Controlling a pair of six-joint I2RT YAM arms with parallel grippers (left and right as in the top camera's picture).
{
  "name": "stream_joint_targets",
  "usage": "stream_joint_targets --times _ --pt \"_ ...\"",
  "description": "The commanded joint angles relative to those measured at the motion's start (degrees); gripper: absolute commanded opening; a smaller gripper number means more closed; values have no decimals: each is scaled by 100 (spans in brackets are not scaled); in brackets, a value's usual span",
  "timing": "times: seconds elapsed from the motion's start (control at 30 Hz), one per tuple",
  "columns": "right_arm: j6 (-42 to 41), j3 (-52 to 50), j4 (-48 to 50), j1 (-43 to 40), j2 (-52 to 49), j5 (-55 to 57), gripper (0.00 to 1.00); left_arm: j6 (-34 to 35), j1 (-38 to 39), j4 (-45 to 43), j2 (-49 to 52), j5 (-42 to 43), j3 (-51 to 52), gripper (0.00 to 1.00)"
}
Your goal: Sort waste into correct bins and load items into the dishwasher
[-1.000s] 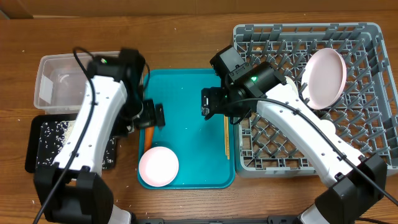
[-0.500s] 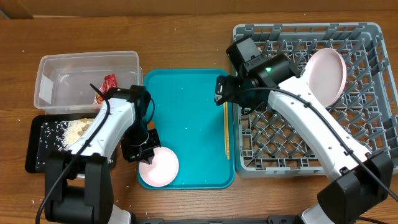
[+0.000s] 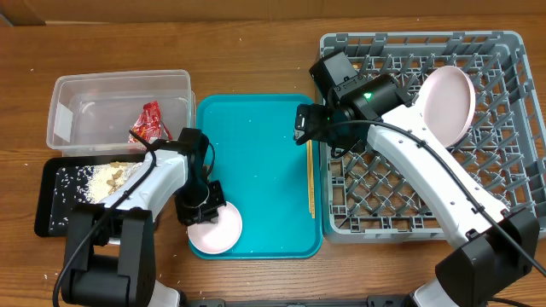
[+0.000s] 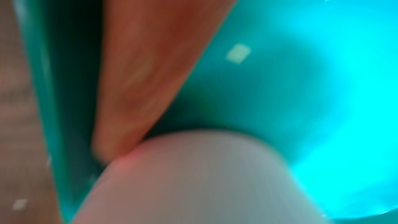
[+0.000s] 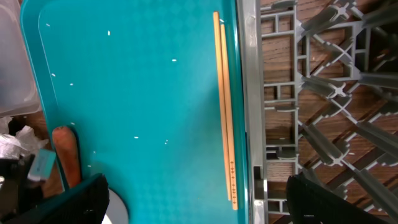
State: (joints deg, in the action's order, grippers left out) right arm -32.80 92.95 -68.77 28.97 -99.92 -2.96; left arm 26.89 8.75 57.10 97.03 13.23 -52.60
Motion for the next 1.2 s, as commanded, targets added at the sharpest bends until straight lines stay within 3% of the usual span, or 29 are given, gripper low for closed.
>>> stream_joint_targets --times 0.0,0.27,0.5,0.67,0.77,0.9,0.97,1.07,1.17 --pt "-24 -7 2 20 -20 33 93 7 -22 -398 -2 107 -212 4" --pt "-22 -7 -87 20 -20 33 93 -313 -9 -881 -2 243 -1224 4" --pt "11 -7 -74 33 -20 -85 94 -868 -11 393 -2 328 -2682 4" --pt "625 -42 221 254 -76 -1270 85 -911 -15 1445 -4 -103 -3556 5" --pt "555 -107 289 516 -195 -979 84 -918 -15 1875 -2 -529 -3821 15" --pt "63 -173 450 579 -297 -769 85 -911 -11 2288 4 -914 -3703 15" --pt "63 -299 660 586 -299 -1276 78 -894 -17 2371 4 -1036 -3630 16" --pt "-37 -741 1029 796 -308 -1572 64 -887 -31 2243 4 -1040 -3589 27" --pt "-511 -1355 1620 1056 -308 -1582 61 -833 -26 2090 4 -1019 -3589 41"
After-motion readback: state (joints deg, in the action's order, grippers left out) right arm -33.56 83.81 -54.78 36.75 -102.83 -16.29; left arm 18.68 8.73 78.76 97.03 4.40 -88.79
